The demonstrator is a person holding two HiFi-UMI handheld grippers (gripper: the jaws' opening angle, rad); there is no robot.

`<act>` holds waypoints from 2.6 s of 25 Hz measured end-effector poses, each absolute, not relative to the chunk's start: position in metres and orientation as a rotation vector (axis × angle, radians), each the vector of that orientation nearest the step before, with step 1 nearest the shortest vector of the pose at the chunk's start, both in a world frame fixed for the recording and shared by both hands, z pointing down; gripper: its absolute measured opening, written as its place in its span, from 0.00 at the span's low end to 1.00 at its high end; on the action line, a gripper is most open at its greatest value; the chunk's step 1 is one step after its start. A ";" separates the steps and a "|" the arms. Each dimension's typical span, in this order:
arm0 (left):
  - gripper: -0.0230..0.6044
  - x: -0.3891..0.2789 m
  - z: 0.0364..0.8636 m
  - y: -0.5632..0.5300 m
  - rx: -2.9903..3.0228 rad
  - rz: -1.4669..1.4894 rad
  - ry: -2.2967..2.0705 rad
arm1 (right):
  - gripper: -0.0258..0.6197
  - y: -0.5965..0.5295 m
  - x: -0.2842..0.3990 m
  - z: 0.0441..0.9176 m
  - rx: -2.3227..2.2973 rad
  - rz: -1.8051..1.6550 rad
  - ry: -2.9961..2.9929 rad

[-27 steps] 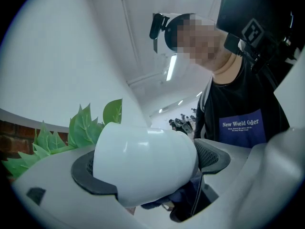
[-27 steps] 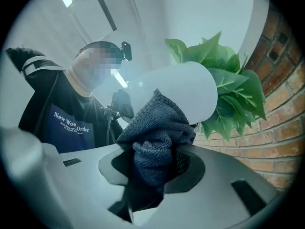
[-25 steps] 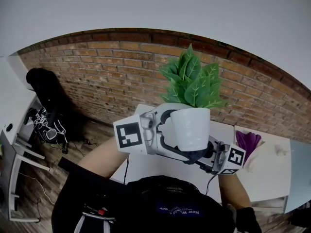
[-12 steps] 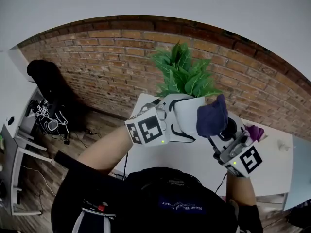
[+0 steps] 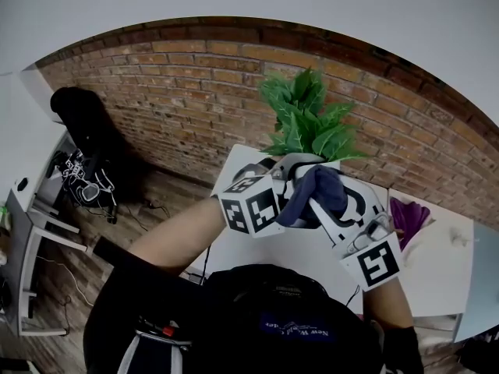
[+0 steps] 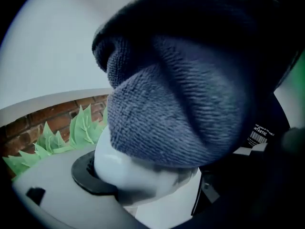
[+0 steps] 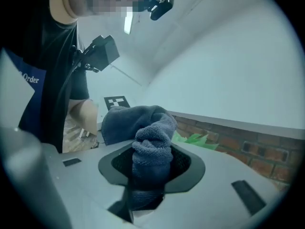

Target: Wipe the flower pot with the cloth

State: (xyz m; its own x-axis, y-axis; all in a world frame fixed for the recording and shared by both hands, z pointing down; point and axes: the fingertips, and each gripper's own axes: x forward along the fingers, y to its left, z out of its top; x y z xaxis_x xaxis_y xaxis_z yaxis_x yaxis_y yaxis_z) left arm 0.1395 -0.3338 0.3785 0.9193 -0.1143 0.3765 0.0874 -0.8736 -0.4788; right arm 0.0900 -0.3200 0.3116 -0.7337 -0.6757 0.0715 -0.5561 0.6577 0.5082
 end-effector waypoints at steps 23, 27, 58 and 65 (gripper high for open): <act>0.87 0.129 0.321 -0.296 -2.637 -0.180 -0.101 | 0.24 -0.345 0.174 0.353 1.181 0.167 -3.083; 0.87 0.131 0.325 -0.301 -2.627 -0.202 -0.094 | 0.24 -0.347 0.181 0.343 1.221 0.112 -3.075; 0.87 0.131 0.332 -0.303 -2.640 -0.237 -0.095 | 0.24 -0.362 0.170 0.366 1.179 0.163 -2.996; 0.87 0.133 0.327 -0.307 -2.657 -0.226 -0.085 | 0.24 -0.359 0.185 0.351 1.233 0.149 -3.041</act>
